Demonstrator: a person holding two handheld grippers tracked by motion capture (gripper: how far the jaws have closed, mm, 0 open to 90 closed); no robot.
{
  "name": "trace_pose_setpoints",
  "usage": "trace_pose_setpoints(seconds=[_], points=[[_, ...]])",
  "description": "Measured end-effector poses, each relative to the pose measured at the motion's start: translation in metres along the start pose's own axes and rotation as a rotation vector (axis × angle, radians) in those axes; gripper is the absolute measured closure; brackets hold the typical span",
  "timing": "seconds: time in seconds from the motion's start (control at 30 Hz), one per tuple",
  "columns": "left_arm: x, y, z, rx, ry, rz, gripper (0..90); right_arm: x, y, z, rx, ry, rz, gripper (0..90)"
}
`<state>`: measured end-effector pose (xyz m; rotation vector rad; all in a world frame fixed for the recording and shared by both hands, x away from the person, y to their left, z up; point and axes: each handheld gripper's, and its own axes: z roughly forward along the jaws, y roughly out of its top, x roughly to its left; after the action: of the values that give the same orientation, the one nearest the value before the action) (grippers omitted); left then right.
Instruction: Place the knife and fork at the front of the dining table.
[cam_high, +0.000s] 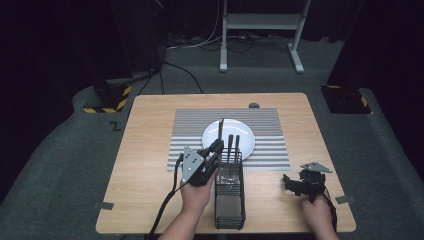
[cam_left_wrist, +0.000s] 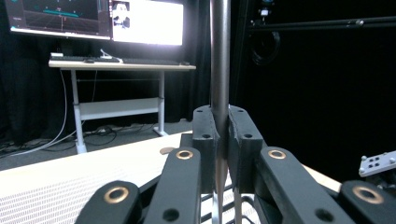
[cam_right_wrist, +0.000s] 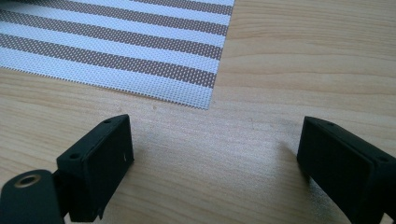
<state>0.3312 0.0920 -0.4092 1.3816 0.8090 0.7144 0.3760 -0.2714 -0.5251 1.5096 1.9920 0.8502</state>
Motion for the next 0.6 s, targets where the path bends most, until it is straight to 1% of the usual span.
trace_pose_setpoints(seconds=[0.13, 0.17, 0.2, 0.27, 0.3, 0.4, 0.6], points=[[-0.001, 0.004, -0.002, -0.034, -0.004, 0.003, 82.5, 0.0, 0.0, 0.0, 0.0, 0.0, -0.002, 10.2], [-0.002, 0.007, -0.003, -0.052, -0.007, -0.001, 82.5, 0.0, 0.0, 0.0, 0.0, 0.0, -0.002, 10.2], [-0.002, 0.009, -0.003, -0.059, -0.008, 0.003, 82.5, 0.0, 0.0, 0.0, 0.0, 0.0, -0.002, 10.2], [-0.003, 0.013, -0.004, -0.079, -0.016, -0.002, 82.6, 0.0, 0.0, 0.0, 0.0, 0.0, -0.001, 10.2], [-0.003, 0.015, -0.004, -0.085, -0.017, 0.004, 82.6, 0.0, 0.0, 0.0, 0.0, 0.0, -0.001, 10.2], [-0.005, 0.022, -0.006, -0.11, -0.027, 0.007, 82.5, 0.0, 0.0, 0.0, 0.0, 0.0, 0.0, 10.2], [-0.006, 0.037, -0.013, -0.153, -0.03, 0.016, 82.5, 0.0, 0.0, 0.0, 0.0, 0.0, -0.002, 10.2]])
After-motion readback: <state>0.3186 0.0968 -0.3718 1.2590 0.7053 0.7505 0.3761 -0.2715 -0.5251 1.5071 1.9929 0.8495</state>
